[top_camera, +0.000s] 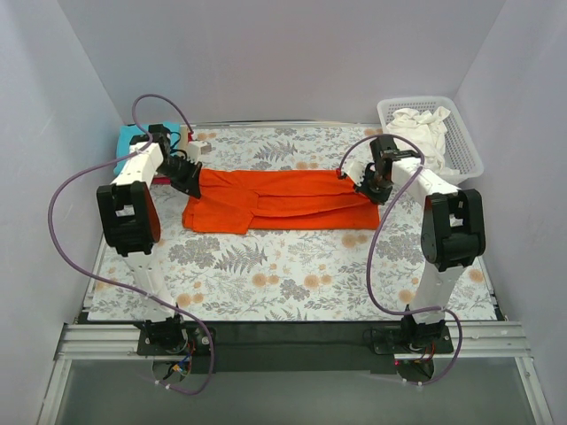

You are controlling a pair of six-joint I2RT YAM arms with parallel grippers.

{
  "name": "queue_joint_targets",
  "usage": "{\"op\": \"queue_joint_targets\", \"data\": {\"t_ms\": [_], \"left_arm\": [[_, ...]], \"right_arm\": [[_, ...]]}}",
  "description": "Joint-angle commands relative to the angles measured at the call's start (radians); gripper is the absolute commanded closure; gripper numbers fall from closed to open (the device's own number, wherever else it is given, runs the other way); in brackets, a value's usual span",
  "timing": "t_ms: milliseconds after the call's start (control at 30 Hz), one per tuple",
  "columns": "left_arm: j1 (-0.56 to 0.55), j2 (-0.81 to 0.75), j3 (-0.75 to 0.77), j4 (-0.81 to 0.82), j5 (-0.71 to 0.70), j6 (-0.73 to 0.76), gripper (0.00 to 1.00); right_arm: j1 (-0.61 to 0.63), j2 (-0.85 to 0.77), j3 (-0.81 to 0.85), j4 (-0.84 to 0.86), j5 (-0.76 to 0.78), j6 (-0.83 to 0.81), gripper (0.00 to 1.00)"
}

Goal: Fold and stack the t-shirts
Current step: Fold the tshirt

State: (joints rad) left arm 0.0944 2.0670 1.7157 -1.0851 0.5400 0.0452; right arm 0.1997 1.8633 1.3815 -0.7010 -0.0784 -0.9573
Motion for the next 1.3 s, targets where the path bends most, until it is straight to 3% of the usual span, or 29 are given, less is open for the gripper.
{"op": "queue_joint_targets", "data": {"t_ms": [0,633,667,733,767,867,1000,1133,1167,1267], "left_arm": [[0.007,-0.002,0.070,0.030,0.029,-0.028,1.00],[0.007,0.080,0.116,0.113,-0.014,-0.114,1.00],[0.005,0.085,0.114,0.117,-0.024,-0.117,0.96],[0.005,0.090,0.124,0.111,-0.026,-0.122,0.83],[0.005,0.084,0.130,0.097,-0.014,-0.122,0.75],[0.005,0.035,0.145,0.071,0.017,-0.116,0.65],[-0.024,-0.071,0.104,0.008,0.017,-0.056,0.61],[-0.080,-0.243,-0.179,0.074,-0.064,0.027,0.59],[-0.131,-0.272,-0.226,0.112,-0.086,0.045,0.59],[-0.205,-0.356,-0.376,0.190,-0.156,0.093,0.54]], "right_arm": [[-0.006,0.019,0.059,-0.005,-0.001,-0.017,0.99],[-0.016,0.097,0.083,0.008,0.011,-0.005,0.99],[-0.014,0.103,0.093,0.008,0.022,0.006,0.98],[-0.016,0.115,0.099,0.003,0.034,0.015,0.89],[-0.014,0.116,0.099,0.005,0.042,0.017,0.76],[-0.016,0.083,0.100,0.003,0.029,0.029,0.59],[-0.016,0.010,0.105,-0.005,0.006,0.081,0.52],[-0.016,-0.042,0.100,-0.046,-0.021,0.155,0.49],[-0.014,-0.059,0.096,-0.052,-0.030,0.169,0.43],[-0.016,-0.072,0.085,-0.083,-0.050,0.221,0.39]]}}
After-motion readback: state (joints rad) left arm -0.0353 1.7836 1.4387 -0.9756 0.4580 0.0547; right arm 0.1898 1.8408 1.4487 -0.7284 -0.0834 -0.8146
